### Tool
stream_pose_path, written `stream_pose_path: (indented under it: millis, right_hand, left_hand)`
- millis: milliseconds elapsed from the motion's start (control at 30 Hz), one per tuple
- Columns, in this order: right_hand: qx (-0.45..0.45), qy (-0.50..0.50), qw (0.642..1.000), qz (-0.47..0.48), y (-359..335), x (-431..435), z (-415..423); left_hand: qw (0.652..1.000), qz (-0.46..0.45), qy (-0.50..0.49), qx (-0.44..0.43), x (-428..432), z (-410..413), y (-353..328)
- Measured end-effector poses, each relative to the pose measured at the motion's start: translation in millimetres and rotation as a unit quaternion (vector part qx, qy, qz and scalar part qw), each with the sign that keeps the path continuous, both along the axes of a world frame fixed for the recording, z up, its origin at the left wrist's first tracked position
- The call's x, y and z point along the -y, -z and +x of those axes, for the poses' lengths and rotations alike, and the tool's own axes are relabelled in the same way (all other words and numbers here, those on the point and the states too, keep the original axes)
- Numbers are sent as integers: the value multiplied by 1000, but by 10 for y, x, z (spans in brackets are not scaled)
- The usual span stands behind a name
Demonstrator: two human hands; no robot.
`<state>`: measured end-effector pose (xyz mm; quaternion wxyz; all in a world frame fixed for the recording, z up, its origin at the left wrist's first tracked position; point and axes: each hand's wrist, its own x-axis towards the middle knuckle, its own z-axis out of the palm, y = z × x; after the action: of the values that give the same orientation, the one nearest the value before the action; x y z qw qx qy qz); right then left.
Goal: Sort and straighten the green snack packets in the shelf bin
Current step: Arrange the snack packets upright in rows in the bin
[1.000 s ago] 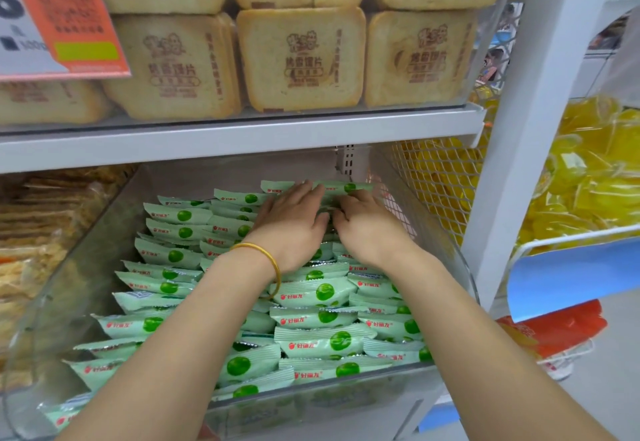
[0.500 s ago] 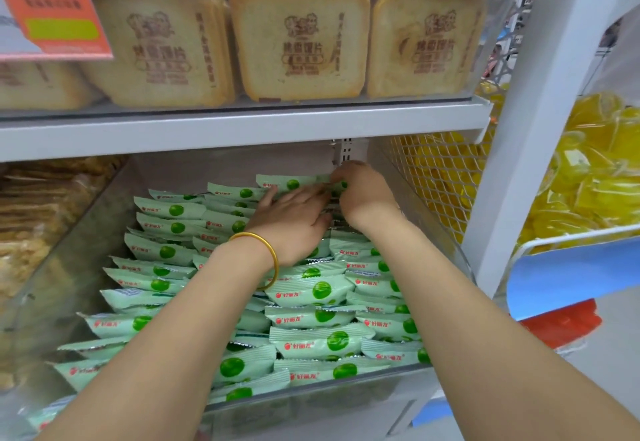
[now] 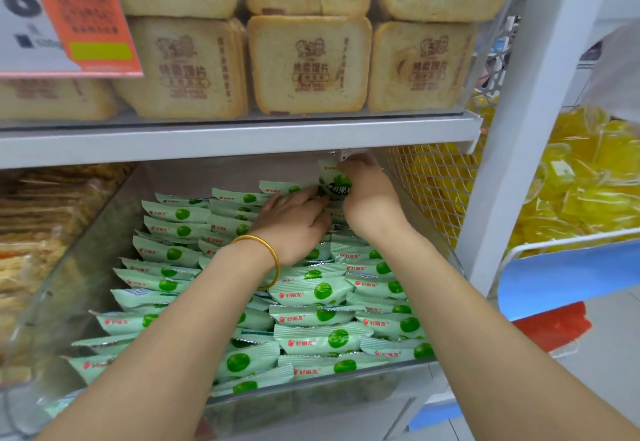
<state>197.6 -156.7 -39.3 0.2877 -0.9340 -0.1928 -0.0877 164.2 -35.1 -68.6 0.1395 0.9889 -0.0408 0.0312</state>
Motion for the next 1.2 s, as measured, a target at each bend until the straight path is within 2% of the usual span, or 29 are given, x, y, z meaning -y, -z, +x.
stream_pose_path:
  millis: [133, 233, 367, 567, 733, 867, 967, 1200]
  right_hand:
    - [90, -48, 993, 62, 49, 186, -360]
    - [123, -84, 986, 69, 26, 351, -571]
    - [137, -160, 969, 131, -62, 522, -815]
    - [32, -223, 936, 272, -116, 592, -992]
    - [18, -230, 931, 283, -90, 534, -1003]
    - [58, -178, 945, 267, -52, 559, -973]
    - [17, -172, 945, 278, -26, 563, -966]
    - [-161, -262, 871, 384, 48, 490, -953]
  left_hand:
    - [982, -164, -60, 70, -16, -217, -114]
    - [971, -197, -19, 136, -2, -500, -157]
    - [959, -220, 46, 176, 39, -867, -202]
    - [944, -235, 99, 209, 58, -1175, -192]
    - [936, -253, 100, 222, 76, -1214, -166]
    - [913, -339, 87, 209, 35, -1225, -182]
    - [886, -419, 73, 183, 47, -1240, -217]
    - [831, -540, 63, 116, 71, -1232, -222]
